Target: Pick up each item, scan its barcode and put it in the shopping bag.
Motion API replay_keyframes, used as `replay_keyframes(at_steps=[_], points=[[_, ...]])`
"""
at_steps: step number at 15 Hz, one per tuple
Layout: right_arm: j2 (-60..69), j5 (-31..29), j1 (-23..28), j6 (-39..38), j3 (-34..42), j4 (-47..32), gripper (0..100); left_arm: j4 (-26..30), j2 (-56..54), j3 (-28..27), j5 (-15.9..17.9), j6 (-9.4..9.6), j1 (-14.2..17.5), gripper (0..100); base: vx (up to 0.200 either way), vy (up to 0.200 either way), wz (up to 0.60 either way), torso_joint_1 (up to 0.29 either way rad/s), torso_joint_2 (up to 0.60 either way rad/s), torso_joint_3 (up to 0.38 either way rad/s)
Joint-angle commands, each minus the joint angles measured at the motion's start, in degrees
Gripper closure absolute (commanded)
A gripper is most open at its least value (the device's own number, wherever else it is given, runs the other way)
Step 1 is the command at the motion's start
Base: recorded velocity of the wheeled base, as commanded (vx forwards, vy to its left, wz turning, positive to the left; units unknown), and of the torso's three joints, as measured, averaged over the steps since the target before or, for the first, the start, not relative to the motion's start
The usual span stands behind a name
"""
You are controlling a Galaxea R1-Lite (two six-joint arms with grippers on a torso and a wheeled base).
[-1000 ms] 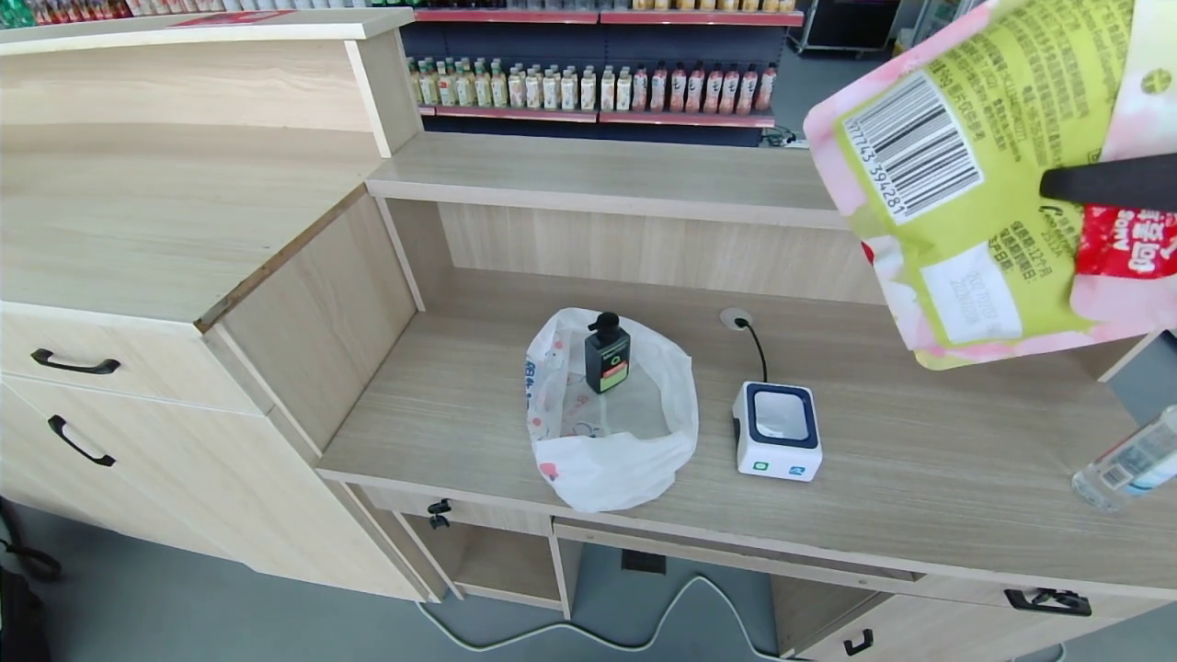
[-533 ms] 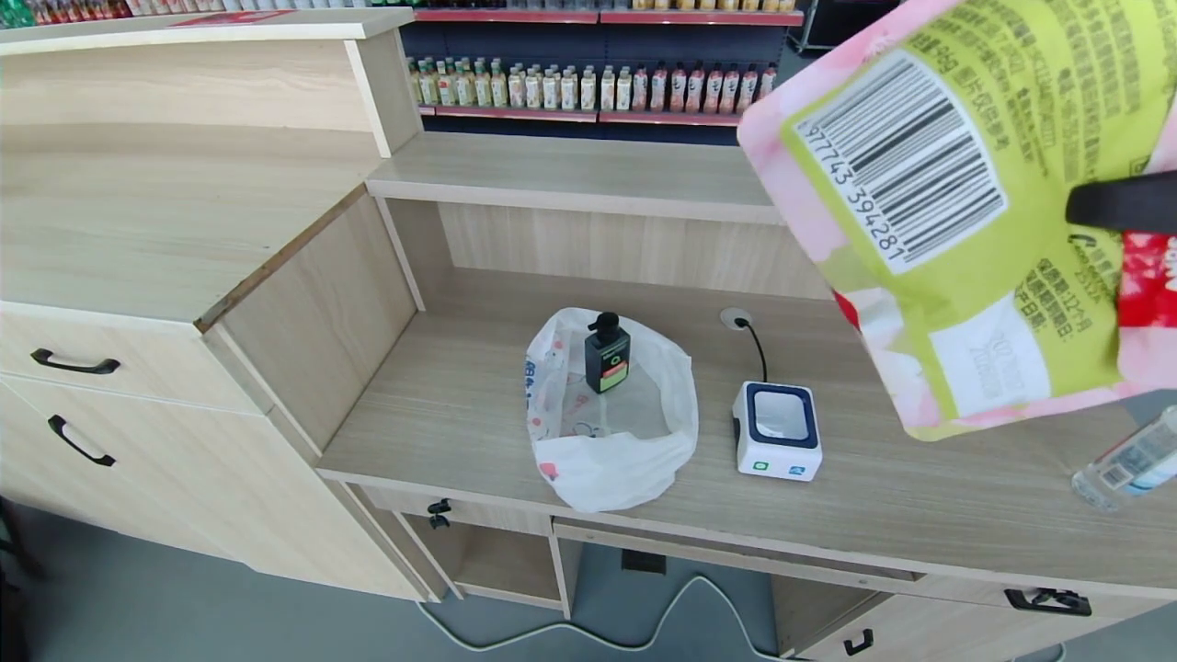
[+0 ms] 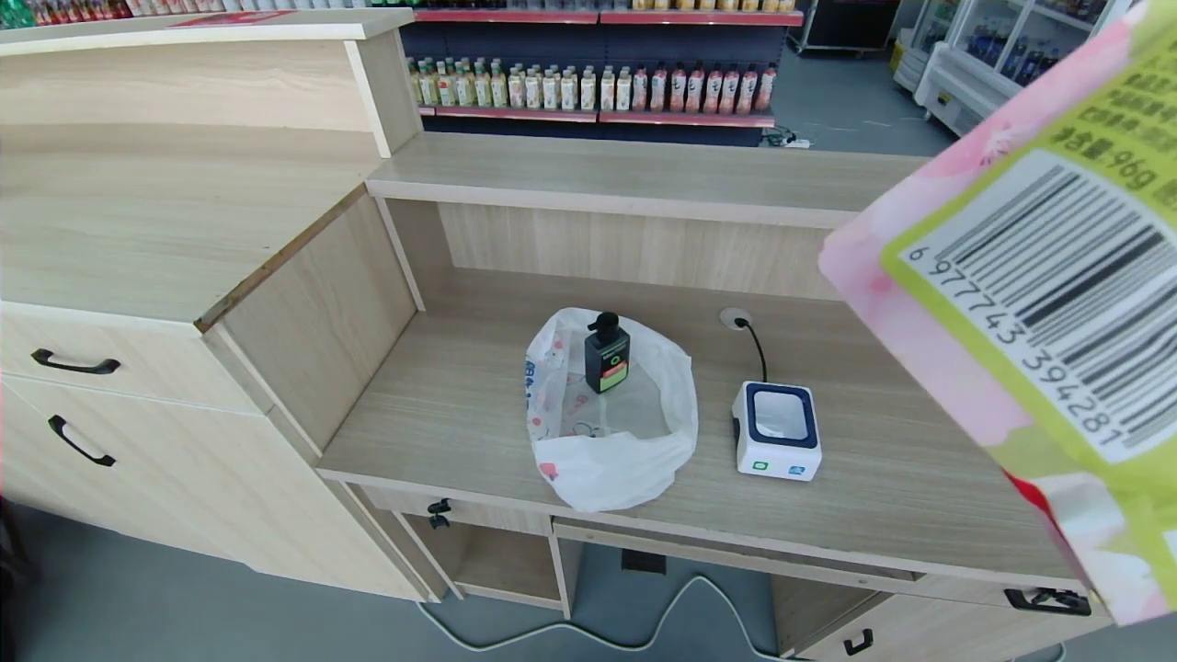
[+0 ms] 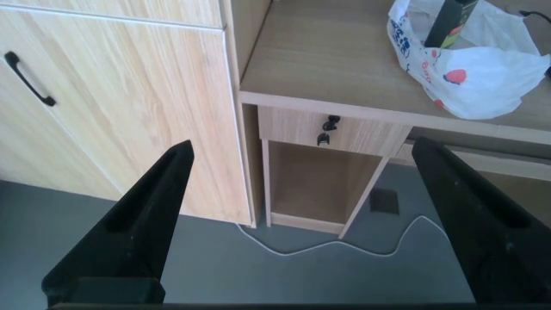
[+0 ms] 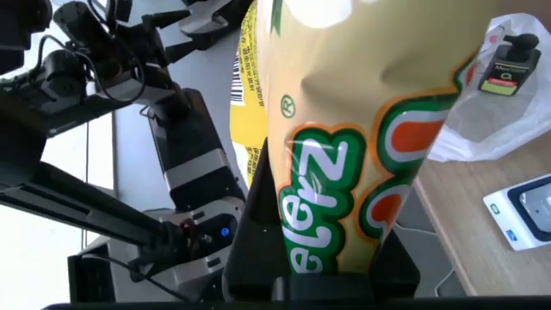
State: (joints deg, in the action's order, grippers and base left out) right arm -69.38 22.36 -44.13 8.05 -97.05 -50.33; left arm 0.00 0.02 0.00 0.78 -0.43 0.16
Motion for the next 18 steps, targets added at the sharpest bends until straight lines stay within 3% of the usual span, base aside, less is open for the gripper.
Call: replay_keyframes(at_steps=[1,7,12,14,16,17,18], points=[[-1.3,-1.4,-3.1,0.0,-1.6,-0.7,100,0.0,0.0,0.0,0.0,-0.01,0.0,0,0.0,0.0,0.0,0.0,0.0,0.0],[-3.6,-2.7,-4.7,2.5,-2.1,-2.6,100,0.0,0.0,0.0,0.0,-0.01,0.0,0,0.0,0.0,0.0,0.0,0.0,0.0],[-3.7,-2.9,-1.8,3.5,-3.9,-2.8,100,0.0,0.0,0.0,0.0,-0.01,0.0,0,0.0,0.0,0.0,0.0,0.0,0.0],[-3.8,-6.2,6.2,9.7,-3.4,-3.0,100,0.0,0.0,0.0,0.0,-0.01,0.0,0,0.0,0.0,0.0,0.0,0.0,0.0],[-2.3,-7.5,18.8,18.7,0.7,-2.4,100,0.0,0.0,0.0,0.0,-0.01,0.0,0,0.0,0.0,0.0,0.0,0.0,0.0],[-1.3,-7.5,21.9,20.2,2.7,-2.0,100,0.0,0.0,0.0,0.0,-0.01,0.0,0,0.0,0.0,0.0,0.0,0.0,0.0],[1.0,-7.4,30.9,21.6,9.5,2.7,100,0.0,0.0,0.0,0.0,-0.01,0.0,0,0.0,0.0,0.0,0.0,0.0,0.0]])
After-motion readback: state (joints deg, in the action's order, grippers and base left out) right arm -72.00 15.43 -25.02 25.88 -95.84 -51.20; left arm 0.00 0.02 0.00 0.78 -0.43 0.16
